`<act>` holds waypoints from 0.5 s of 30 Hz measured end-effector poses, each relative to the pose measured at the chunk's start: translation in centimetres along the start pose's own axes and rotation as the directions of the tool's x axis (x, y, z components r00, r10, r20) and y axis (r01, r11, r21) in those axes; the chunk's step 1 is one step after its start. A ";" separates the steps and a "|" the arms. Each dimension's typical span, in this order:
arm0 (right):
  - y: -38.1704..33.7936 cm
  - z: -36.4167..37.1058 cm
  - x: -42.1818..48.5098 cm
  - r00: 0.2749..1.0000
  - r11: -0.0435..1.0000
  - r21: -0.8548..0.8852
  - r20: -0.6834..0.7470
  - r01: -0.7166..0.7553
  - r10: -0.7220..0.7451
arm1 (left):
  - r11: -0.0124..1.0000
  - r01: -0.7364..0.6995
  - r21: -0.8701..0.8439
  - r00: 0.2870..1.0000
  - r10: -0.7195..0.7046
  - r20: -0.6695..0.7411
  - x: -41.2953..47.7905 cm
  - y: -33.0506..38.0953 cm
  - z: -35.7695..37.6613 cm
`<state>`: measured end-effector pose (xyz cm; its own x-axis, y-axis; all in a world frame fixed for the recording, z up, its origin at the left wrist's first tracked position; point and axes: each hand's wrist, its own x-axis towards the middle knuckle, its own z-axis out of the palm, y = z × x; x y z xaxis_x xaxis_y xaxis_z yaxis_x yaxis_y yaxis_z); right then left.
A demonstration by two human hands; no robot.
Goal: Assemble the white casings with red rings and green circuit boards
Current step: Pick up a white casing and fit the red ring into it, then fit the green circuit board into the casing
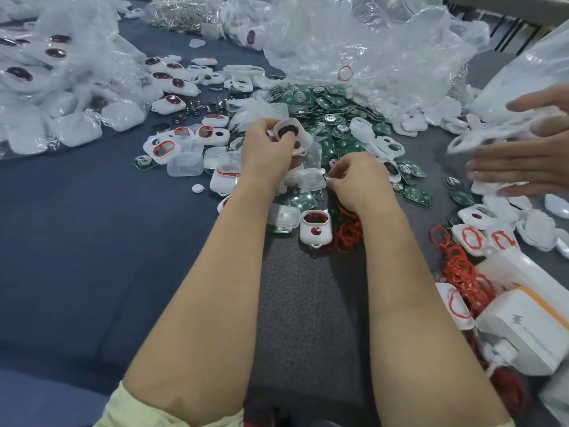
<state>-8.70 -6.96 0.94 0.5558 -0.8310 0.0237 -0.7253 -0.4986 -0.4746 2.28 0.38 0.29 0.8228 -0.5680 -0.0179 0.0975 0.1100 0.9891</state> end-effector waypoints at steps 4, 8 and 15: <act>0.4 0.3 0.4 1.000 0.999 0.013 -0.006 -0.030 0.030 | 1.000 0.005 -0.016 1.000 -0.005 0.007 0.0 0.0 0.0; 0.1 0.1 0.5 0.984 0.976 0.196 -0.170 0.095 -0.062 | 1.000 0.007 -0.007 1.000 -0.007 0.003 0.1 0.0 0.0; -1.7 0.7 0.1 0.998 0.532 0.845 -0.063 0.047 0.013 | 0.995 -0.009 0.099 1.000 0.010 -0.007 0.6 -0.2 -0.3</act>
<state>-7.08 -6.04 1.12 0.5195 -0.8513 0.0734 -0.0164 -0.0959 -0.9953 2.91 0.23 0.06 0.8277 -0.5611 -0.0095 0.0343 0.0337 0.9988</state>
